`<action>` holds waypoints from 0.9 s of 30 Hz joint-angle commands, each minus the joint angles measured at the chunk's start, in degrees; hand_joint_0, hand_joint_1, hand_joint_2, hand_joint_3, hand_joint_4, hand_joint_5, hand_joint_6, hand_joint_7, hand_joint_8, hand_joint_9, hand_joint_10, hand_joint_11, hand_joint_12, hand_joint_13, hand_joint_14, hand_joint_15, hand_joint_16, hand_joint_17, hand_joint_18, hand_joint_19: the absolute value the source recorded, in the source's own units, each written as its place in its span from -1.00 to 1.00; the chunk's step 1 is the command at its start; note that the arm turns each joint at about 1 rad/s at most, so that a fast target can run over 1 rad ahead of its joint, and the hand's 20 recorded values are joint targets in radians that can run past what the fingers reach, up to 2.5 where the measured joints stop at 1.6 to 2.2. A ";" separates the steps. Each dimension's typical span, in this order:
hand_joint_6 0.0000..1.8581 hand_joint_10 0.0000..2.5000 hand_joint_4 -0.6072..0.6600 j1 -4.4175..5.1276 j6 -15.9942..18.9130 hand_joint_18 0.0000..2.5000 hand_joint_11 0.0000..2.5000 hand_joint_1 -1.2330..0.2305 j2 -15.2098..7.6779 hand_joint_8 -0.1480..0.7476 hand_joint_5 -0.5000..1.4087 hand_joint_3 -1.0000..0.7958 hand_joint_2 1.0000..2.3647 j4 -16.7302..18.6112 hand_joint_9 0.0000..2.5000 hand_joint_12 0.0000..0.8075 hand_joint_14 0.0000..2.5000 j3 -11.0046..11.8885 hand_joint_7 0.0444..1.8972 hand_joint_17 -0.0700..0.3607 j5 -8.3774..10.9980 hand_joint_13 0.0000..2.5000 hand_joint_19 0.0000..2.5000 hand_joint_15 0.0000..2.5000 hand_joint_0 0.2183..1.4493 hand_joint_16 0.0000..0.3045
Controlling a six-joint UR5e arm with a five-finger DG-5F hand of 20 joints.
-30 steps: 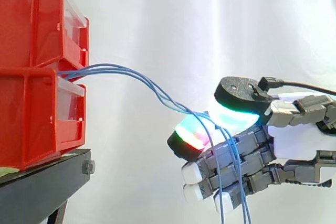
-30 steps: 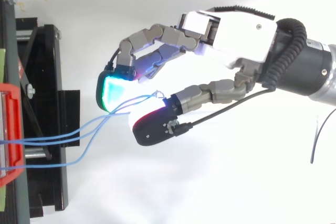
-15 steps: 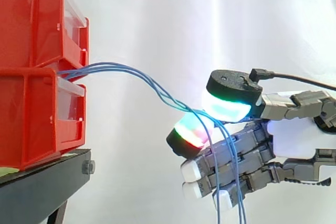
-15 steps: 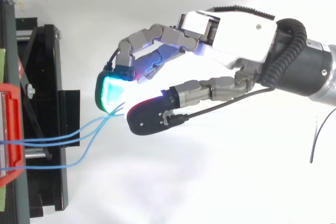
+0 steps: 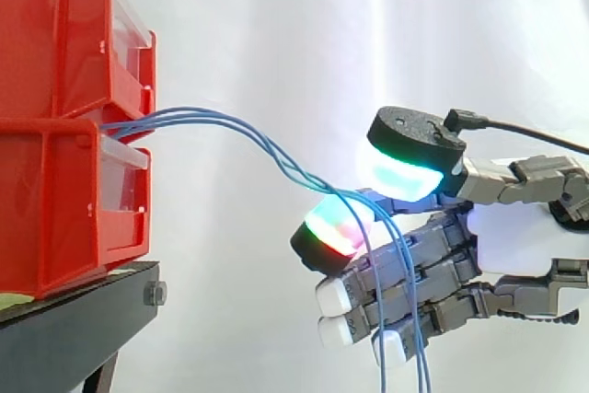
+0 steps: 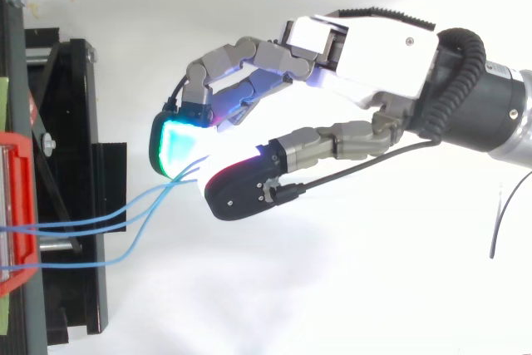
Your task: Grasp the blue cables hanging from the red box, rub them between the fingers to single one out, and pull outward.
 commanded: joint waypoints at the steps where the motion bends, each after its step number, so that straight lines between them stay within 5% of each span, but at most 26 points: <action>1: -0.16 -0.99 0.36 -0.01 -0.01 -0.40 -0.77 -0.16 0.00 -0.07 -0.65 -0.44 -1.00 0.03 -0.37 -0.14 -0.99 0.00 0.01 -0.22 0.00 -0.40 -0.63 -0.79 -0.53 -0.71; 5: -0.17 -0.99 0.34 -0.01 -0.09 -0.41 -0.76 -0.30 0.00 -0.09 -0.65 -0.44 -1.00 0.03 -0.37 -0.17 -0.99 0.00 0.03 -0.24 0.00 -0.40 -0.63 -0.79 -0.48 -0.72; 27: -0.13 -0.99 0.27 -0.01 0.17 -0.42 -0.76 -0.31 0.00 -0.11 -0.66 -0.19 -0.98 0.03 -0.37 -0.20 -0.99 0.00 0.03 -0.26 0.00 -0.41 -0.63 -0.79 -0.34 -0.74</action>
